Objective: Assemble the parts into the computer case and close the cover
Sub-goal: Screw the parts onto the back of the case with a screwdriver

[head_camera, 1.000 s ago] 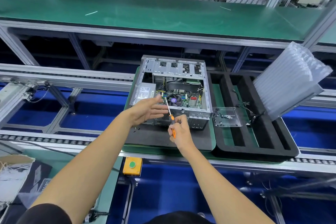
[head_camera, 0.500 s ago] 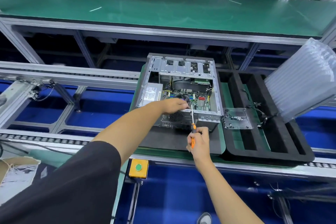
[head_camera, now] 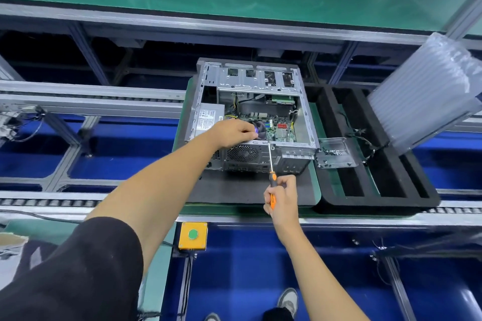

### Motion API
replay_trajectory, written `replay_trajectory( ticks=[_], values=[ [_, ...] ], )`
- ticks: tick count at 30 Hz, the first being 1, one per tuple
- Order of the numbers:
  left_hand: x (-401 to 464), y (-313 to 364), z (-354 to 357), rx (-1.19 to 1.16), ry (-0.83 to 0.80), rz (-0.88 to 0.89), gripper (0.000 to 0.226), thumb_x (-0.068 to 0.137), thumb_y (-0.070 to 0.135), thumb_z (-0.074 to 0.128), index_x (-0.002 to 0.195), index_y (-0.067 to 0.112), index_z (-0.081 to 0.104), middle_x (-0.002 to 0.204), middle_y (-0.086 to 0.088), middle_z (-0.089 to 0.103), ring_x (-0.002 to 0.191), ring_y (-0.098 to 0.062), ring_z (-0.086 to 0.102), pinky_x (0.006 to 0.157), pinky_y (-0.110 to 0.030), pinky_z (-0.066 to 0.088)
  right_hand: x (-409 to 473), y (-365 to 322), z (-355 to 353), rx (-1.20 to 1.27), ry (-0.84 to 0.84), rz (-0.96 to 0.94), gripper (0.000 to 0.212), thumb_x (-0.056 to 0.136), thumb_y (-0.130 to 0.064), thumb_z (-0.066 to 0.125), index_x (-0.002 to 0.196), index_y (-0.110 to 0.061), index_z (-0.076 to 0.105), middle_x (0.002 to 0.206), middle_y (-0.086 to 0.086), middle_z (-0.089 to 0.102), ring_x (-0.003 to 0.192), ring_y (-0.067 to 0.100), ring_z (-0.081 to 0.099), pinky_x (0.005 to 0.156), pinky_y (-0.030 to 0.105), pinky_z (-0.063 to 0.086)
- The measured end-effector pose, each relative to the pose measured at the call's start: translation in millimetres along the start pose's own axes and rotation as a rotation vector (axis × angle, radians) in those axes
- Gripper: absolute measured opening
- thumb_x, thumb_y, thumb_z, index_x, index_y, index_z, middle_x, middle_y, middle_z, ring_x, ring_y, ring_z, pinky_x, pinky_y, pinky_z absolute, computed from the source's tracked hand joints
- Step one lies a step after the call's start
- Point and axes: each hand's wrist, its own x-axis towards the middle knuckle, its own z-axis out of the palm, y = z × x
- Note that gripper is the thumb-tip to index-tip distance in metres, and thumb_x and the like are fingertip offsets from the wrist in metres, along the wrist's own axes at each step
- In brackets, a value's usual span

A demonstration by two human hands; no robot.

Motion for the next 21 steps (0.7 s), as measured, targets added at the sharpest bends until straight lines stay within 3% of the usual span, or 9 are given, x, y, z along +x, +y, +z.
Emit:
replay_trajectory(
  ticks=[3,5,7,9,11,14,17,21],
  values=[
    [-1,-3,0,-0.008,0.01,0.023,0.027,0.098,0.058,0.046,0.089,0.041,0.066,0.085,0.016,0.066,0.081,-0.006,0.06,0.067,-0.03,0.043,-6,12,-3,-0.028,-0.024,-0.003,0.025,0.072,-0.011,0.047,0.095,-0.018,0.041,0.062,0.002,0.048,0.053,0.01,0.038,0.045,0.022,0.028],
    [0,-5,1,-0.023,0.002,0.042,0.039,0.098,0.061,0.046,0.105,0.033,0.072,0.097,0.013,0.07,0.091,-0.015,0.065,0.077,-0.035,0.05,-9,20,-4,-0.039,-0.037,-0.002,0.026,0.071,-0.011,0.047,0.096,-0.017,0.041,0.061,0.003,0.048,0.053,0.011,0.038,0.045,0.022,0.028],
    [2,-7,2,-0.054,-0.007,0.04,0.043,0.099,0.061,0.047,0.103,0.027,0.073,0.103,0.007,0.072,0.095,-0.019,0.066,0.087,-0.037,0.051,-9,26,-6,-0.039,-0.039,-0.001,0.027,0.071,-0.012,0.046,0.096,-0.016,0.041,0.06,0.004,0.047,0.052,0.01,0.038,0.045,0.022,0.026],
    [3,-9,2,-0.092,0.007,0.036,0.035,0.098,0.057,0.052,0.083,0.031,0.069,0.087,0.014,0.07,0.08,-0.013,0.064,0.081,-0.032,0.049,-8,30,-8,-0.047,-0.04,-0.003,0.028,0.07,-0.012,0.046,0.097,-0.014,0.04,0.059,0.003,0.047,0.052,0.011,0.037,0.045,0.023,0.024],
    [3,-7,2,-0.117,0.017,0.035,0.042,0.098,0.053,0.055,0.066,0.026,0.055,0.066,0.009,0.056,0.064,-0.011,0.051,0.07,-0.031,0.04,-5,32,-11,-0.055,-0.05,-0.015,0.027,0.07,-0.013,0.046,0.097,-0.014,0.04,0.059,0.003,0.047,0.052,0.01,0.038,0.044,0.022,0.025],
    [-1,-2,1,-0.161,0.009,0.026,0.045,0.099,0.049,0.056,0.067,0.018,0.048,0.074,-0.011,0.055,0.065,-0.015,0.045,0.068,-0.032,0.034,2,33,-14,-0.064,-0.073,-0.046,0.023,0.074,-0.011,0.046,0.096,-0.014,0.04,0.058,0.002,0.047,0.051,0.01,0.039,0.044,0.022,0.026],
    [-1,0,-1,-0.176,-0.001,-0.004,0.044,0.099,0.047,0.057,0.075,0.01,0.054,0.065,0.002,0.046,0.061,-0.014,0.041,0.066,-0.032,0.033,7,34,-16,-0.055,-0.098,-0.07,0.019,0.08,-0.004,0.044,0.096,-0.014,0.04,0.058,0.002,0.047,0.051,0.01,0.038,0.044,0.023,0.024],
    [-2,3,-1,-0.227,-0.017,-0.009,0.043,0.098,0.044,0.06,0.074,0.009,0.055,0.06,0.006,0.041,0.052,-0.01,0.036,0.062,-0.03,0.03,11,38,-18,-0.061,-0.11,-0.067,0.02,0.087,0.002,0.043,0.097,-0.015,0.039,0.06,0.004,0.048,0.053,0.01,0.039,0.045,0.021,0.028]
  ],
)
